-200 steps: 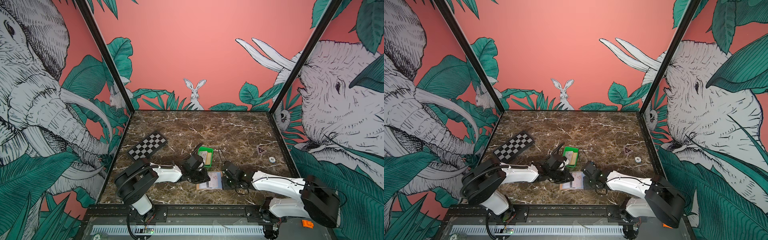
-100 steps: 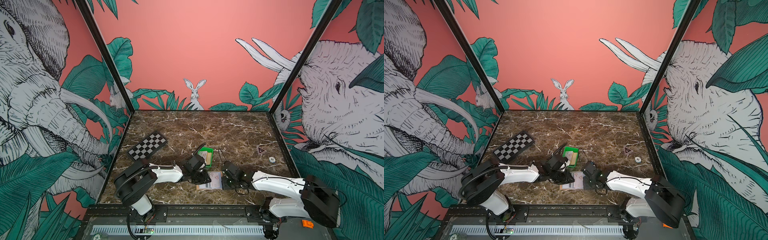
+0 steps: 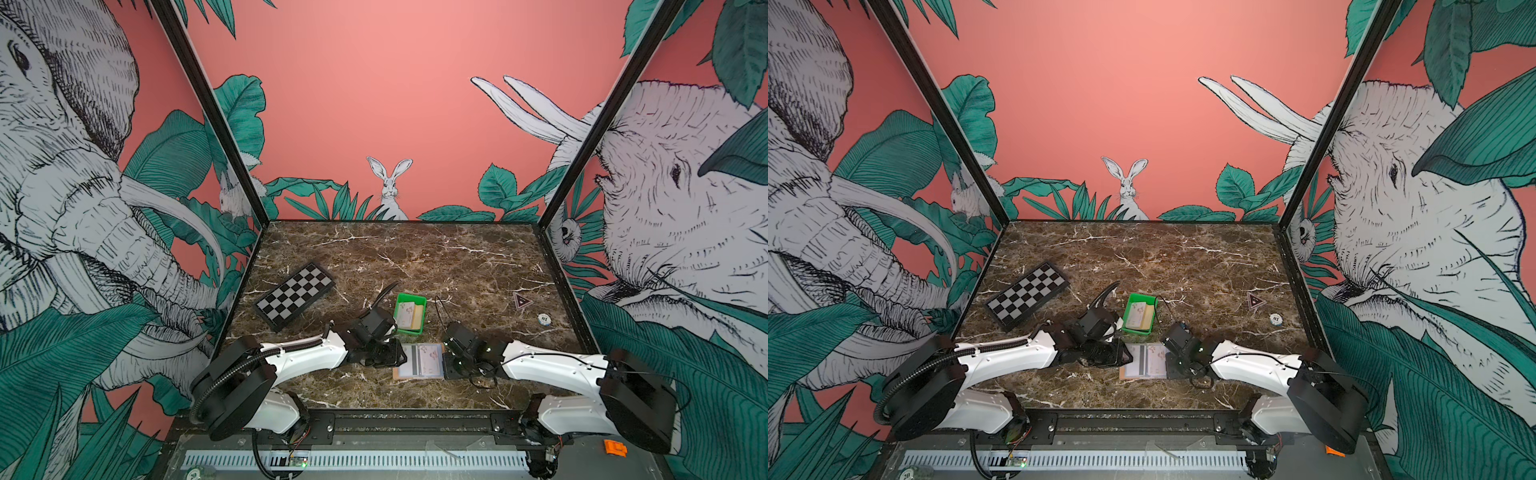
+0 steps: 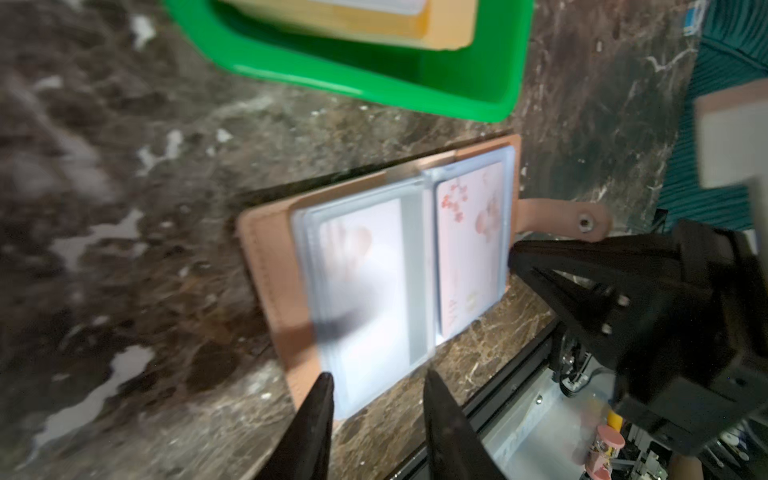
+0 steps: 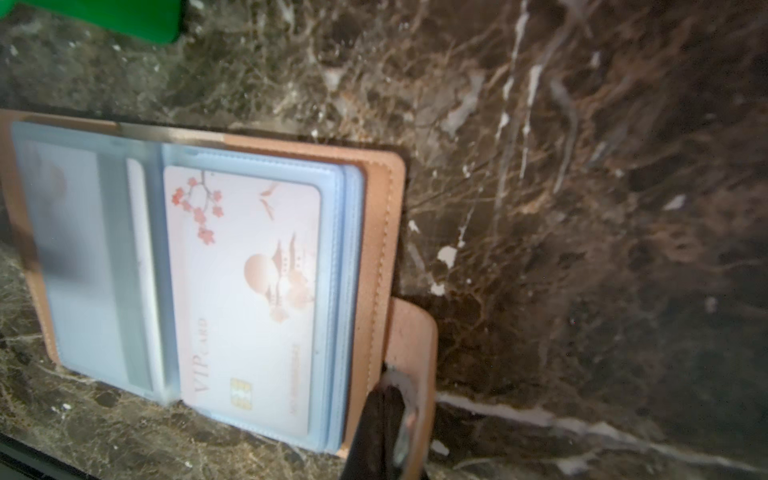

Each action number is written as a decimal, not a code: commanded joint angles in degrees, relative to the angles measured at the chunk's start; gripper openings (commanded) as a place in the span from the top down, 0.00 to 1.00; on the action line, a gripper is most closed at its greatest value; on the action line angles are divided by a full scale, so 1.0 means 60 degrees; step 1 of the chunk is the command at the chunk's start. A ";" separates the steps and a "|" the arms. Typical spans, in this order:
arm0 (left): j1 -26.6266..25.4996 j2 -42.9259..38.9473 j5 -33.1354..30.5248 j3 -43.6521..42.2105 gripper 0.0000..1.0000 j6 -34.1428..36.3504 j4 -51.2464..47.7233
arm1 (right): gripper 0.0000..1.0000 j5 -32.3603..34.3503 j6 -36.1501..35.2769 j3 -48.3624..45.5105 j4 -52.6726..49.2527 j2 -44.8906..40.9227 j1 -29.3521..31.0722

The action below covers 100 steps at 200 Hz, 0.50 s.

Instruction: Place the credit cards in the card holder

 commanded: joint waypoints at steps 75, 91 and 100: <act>0.0168 0.0619 0.0426 -0.0484 0.58 0.0391 0.0730 | 1.00 0.0183 -0.0078 -0.0219 0.0361 0.0557 0.0145; 0.0185 0.0689 0.0666 -0.0544 0.58 0.0343 0.1043 | 1.00 0.0198 -0.0067 -0.0215 0.0343 0.0564 0.0148; 0.0174 0.0652 0.0777 -0.0545 0.58 0.0333 0.1150 | 1.00 0.0227 -0.0067 -0.0217 0.0348 0.0565 0.0144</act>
